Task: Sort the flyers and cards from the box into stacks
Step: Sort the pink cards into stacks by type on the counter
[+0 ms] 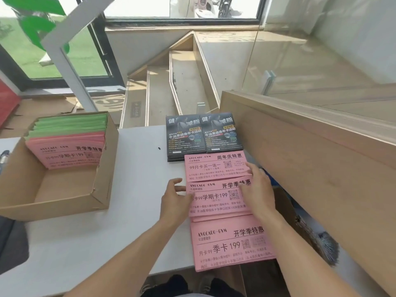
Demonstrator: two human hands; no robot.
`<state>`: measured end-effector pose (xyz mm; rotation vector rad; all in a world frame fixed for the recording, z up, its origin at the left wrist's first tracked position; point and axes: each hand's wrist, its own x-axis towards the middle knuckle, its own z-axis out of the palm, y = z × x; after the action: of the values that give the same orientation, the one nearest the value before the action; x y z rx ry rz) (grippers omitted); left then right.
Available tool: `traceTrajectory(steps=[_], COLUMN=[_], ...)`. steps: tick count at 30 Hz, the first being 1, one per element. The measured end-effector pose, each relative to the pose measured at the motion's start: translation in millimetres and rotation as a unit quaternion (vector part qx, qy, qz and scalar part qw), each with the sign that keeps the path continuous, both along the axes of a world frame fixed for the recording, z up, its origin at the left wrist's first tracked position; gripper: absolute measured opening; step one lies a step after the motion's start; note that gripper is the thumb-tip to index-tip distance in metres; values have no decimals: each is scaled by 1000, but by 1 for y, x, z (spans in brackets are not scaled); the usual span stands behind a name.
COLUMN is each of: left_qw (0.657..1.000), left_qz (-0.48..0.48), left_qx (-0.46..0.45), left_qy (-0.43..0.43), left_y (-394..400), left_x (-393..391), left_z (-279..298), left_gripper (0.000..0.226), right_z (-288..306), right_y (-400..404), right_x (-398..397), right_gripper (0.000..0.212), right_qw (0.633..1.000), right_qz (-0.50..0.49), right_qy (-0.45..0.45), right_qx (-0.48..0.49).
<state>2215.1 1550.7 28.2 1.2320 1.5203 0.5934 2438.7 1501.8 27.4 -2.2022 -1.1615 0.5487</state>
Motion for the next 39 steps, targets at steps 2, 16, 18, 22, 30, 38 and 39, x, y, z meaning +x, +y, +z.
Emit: traceTrajectory(steps=[2, 16, 18, 22, 30, 38, 39], left_qw=[1000, 985, 985, 985, 992, 986, 981], left_qz=[-8, -9, -10, -11, -11, 76, 92], left_qx=[-11, -143, -140, -139, -90, 110, 133], left_qy=[-1, -98, -101, -103, -91, -97, -103], left_y=[-7, -21, -19, -19, -21, -6, -1], left_x=[0, 27, 28, 28, 9, -69, -82], left_z=[1, 16, 16, 16, 23, 36, 40], left_gripper=[60, 83, 85, 84, 82, 57, 54], right_z=[-5, -1, 0, 2, 5, 22, 25], right_y=[-5, -14, -12, -11, -5, 42, 49], right_x=[4, 9, 9, 9, -15, -103, -119], right_gripper=[61, 61, 60, 60, 72, 53, 48], right_qw=[1000, 989, 989, 990, 993, 981, 979], right_qz=[9, 55, 52, 55, 84, 189, 203], right_qy=[-14, 121, 120, 114, -42, -46, -21], right_qx=[-6, -65, -71, -66, -65, -5, 23])
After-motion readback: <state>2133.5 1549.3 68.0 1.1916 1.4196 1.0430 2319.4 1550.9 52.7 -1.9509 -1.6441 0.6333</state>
